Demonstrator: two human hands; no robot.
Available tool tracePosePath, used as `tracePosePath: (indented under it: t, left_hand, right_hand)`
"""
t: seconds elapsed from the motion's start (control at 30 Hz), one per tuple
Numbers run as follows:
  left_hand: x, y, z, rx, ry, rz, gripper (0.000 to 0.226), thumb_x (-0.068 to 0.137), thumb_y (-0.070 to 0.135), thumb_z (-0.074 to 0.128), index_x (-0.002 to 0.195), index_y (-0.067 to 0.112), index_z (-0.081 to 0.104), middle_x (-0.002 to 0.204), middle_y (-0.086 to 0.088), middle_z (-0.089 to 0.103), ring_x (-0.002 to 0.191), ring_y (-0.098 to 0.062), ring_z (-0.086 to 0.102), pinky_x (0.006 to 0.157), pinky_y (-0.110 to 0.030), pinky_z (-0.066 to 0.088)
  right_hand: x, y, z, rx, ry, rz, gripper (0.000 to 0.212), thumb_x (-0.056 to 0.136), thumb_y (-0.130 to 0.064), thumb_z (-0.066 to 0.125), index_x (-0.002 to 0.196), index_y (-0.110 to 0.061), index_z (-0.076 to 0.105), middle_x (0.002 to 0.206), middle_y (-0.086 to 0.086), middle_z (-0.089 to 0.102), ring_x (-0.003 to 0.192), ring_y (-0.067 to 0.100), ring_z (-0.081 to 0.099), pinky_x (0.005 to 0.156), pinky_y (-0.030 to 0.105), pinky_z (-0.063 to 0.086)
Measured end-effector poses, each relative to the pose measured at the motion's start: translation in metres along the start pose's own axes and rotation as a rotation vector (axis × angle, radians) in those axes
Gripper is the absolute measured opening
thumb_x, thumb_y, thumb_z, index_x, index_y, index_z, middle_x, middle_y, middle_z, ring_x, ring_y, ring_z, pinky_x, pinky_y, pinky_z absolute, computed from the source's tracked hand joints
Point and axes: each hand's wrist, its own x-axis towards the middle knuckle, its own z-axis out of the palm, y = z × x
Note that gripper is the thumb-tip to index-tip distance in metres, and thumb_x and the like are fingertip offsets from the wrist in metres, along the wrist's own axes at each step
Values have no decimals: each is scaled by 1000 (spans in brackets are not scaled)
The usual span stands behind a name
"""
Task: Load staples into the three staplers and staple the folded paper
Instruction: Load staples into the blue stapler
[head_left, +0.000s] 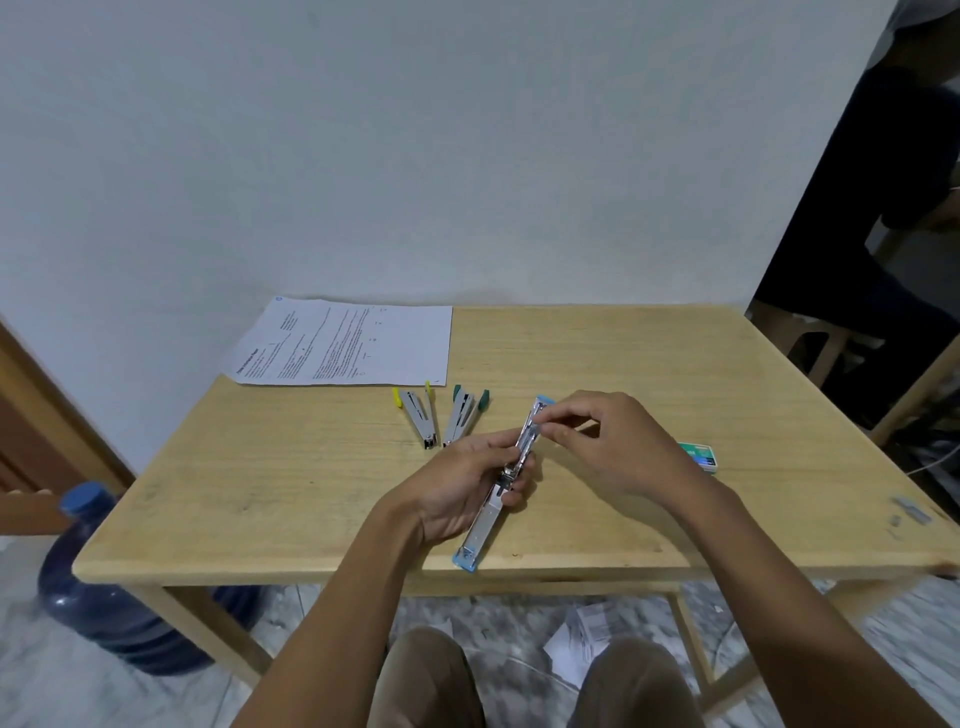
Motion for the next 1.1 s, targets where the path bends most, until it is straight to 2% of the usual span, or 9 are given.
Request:
tracePosePath:
  t: [0.13,0.2,0.3,0.4,0.57,0.8,0.93,1.1]
  left_hand:
    - [0,0,0,27,7,5,32,101,-1,36,118,3,63,79,-11,54,59,-16,47,58,-27,37]
    - [-1,0,0,30,13,2,33,101,-1,37,118,3,64,79,-11,55,59,-16,47,59,-28,37]
    - [-2,0,1,30,19,0,32,101,-1,37,121,2,62,78,-11,55,58,-16,48,59,-28,38]
    - [-2,1,1,18,17,0,31,101,-1,37,121,0,60,78,-12,56,58,-15,48,57,-26,39]
    - [-1,1,1,23,18,3,29,101,-1,38,119,0,61,77,-10,56,61,-15,48,53,-23,41]
    - [-1,0,-1,27,27,6,30,101,0,39,120,0,61,79,-11,54,61,-15,47,55,-25,40]
    - [1,-1,-3,16,18,6,30,101,0,40,122,-1,61,80,-12,52,63,-15,48,54,-24,41]
    - [1,-1,-4,22,17,8,29,101,0,40,118,2,64,81,-11,52,64,-14,47,55,-24,39]
  right_hand:
    - [6,-4,1,-141,-70,-74,14,93,-24,66,102,-27,77,92,-15,66,85,3,59,74,20,43]
    - [7,-6,2,-230,-89,-94,16,94,-24,65,106,-27,76,95,-11,66,84,8,58,76,25,46]
    - [7,-10,2,-287,-83,-73,20,94,-29,64,112,-27,72,95,-13,66,82,8,59,78,30,51]
    - [6,-14,3,-345,-64,-31,16,93,-35,64,107,-32,72,93,-15,67,82,9,62,77,34,53]
    - [5,-19,3,-404,-42,-7,14,92,-38,64,102,-37,73,86,-20,61,82,7,59,72,30,48]
    - [5,-19,5,-263,-17,40,10,91,-33,67,95,-34,76,75,-21,61,76,3,59,75,32,51]
    - [4,-21,8,-333,-7,47,11,91,-38,65,97,-37,74,83,-19,64,77,4,58,71,32,50]
    - [4,-23,16,-449,30,15,11,91,-40,64,95,-39,74,90,-18,59,74,4,52,61,27,35]
